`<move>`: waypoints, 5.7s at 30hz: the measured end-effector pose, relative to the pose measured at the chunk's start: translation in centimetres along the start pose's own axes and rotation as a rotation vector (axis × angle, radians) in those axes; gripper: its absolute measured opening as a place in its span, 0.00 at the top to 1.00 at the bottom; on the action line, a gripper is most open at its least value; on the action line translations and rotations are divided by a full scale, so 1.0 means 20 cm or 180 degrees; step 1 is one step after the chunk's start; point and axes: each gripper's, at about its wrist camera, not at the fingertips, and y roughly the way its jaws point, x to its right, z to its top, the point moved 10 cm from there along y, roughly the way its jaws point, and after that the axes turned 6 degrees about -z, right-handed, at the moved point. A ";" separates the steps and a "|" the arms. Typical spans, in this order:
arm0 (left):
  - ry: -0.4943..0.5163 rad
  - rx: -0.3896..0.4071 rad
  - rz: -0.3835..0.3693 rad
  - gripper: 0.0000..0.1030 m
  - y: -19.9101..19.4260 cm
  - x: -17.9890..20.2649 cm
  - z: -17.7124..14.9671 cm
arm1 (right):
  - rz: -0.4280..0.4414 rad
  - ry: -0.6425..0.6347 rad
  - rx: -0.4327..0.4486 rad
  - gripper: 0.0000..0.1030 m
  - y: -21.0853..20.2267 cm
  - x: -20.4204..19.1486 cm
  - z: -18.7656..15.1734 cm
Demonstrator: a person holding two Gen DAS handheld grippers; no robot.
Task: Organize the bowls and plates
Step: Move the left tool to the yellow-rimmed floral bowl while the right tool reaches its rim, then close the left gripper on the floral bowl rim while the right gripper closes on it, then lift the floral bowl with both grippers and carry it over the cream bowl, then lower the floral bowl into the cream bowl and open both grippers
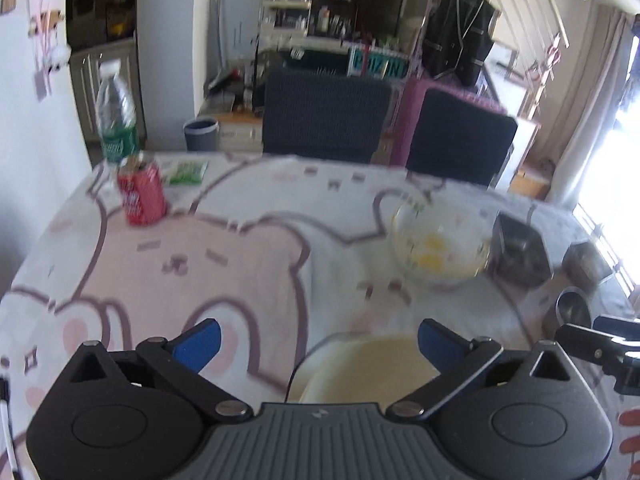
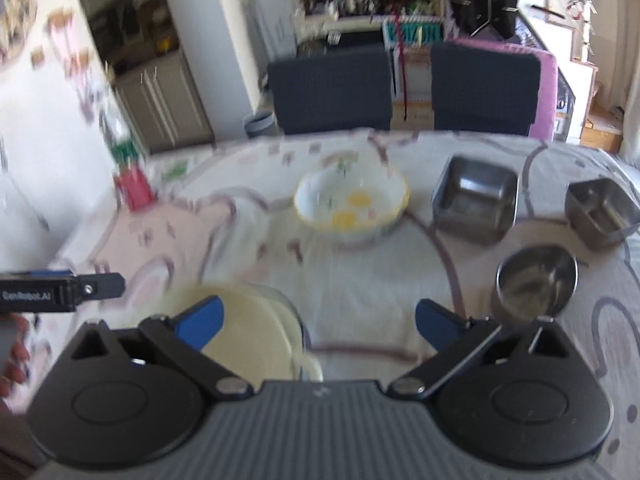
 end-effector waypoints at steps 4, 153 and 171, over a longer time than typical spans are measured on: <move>0.0086 0.0150 -0.0050 0.00 0.07 0.12 0.19 | -0.0065 0.0190 0.0130 0.00 0.03 0.07 0.16; -0.0192 -0.1075 -0.0412 0.43 0.12 0.02 -0.42 | -0.0283 -0.0533 -0.0720 0.93 0.34 -0.24 -0.19; -0.0417 -0.0703 -0.0581 0.41 0.01 -0.01 -0.27 | -0.0092 -0.0319 -0.1079 0.89 0.47 -0.29 -0.27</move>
